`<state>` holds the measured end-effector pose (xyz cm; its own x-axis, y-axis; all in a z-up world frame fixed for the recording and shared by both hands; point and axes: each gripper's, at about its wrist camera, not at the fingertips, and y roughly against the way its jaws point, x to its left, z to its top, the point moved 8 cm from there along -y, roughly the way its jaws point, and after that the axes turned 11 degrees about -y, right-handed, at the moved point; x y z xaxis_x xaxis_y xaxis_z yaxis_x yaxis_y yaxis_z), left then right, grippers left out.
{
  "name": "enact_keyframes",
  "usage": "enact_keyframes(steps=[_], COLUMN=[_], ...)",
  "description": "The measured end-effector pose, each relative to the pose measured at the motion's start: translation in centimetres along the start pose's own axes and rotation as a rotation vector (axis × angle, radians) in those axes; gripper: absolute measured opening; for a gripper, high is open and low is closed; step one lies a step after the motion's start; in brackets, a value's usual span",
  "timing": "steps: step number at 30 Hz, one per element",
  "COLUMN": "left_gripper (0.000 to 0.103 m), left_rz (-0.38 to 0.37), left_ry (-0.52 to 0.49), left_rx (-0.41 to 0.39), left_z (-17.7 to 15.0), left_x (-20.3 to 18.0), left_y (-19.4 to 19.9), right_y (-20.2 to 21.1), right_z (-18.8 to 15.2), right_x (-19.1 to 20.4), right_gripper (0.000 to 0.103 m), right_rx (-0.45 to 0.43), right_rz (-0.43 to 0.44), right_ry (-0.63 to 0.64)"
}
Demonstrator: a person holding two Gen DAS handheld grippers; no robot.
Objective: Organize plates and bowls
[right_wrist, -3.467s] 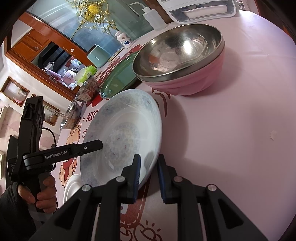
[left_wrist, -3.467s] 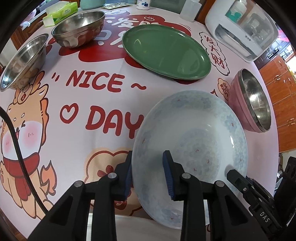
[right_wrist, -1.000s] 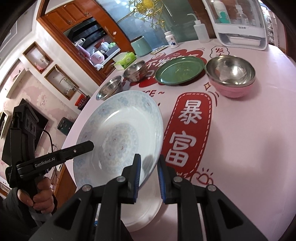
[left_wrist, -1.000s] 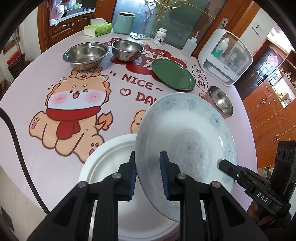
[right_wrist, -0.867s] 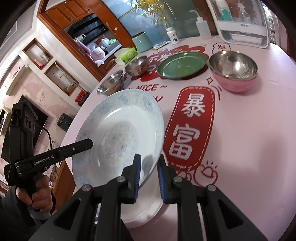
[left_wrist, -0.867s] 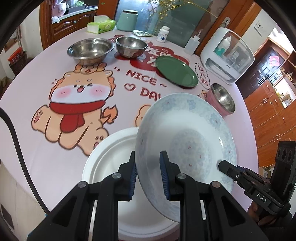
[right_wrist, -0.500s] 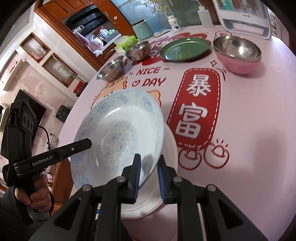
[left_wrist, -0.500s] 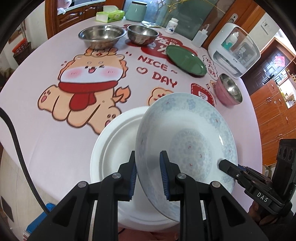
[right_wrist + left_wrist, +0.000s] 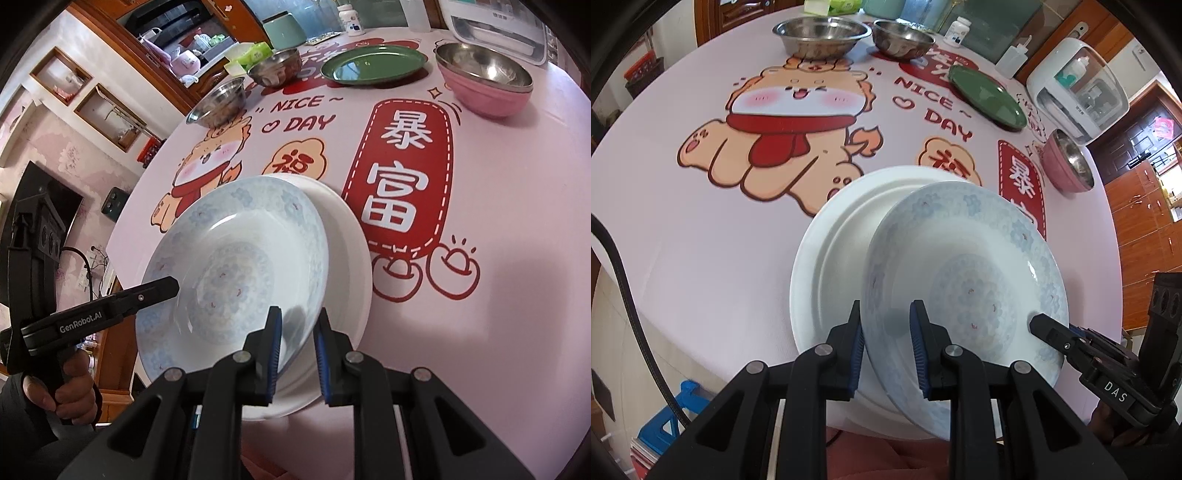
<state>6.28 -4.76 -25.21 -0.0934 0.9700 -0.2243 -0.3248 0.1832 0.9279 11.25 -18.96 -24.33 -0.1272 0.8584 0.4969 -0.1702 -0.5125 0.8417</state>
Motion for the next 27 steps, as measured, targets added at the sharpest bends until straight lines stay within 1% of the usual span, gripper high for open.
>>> enact_keyframes(steps=[13, 18, 24, 27], left_gripper=[0.022, 0.022, 0.022, 0.022], left_rz=[0.001, 0.002, 0.004, 0.002], left_ry=[-0.004, -0.022, -0.048, -0.063], left_rx=[0.059, 0.073, 0.104, 0.108], left_z=[-0.7, -0.4, -0.2, -0.2], left_x=[0.9, 1.1, 1.2, 1.1], left_y=[-1.6, -1.9, -2.6, -2.6], right_y=[-1.5, -1.9, -2.7, -2.7], right_z=[-0.8, -0.6, -0.6, -0.5], right_x=[0.0, 0.2, 0.0, 0.0], right_gripper=[0.017, 0.017, 0.017, 0.017], right_rx=[0.045, 0.043, 0.058, 0.046], right_rz=[-0.048, -0.066, -0.108, -0.126], right_ry=[-0.01, -0.012, -0.02, -0.016])
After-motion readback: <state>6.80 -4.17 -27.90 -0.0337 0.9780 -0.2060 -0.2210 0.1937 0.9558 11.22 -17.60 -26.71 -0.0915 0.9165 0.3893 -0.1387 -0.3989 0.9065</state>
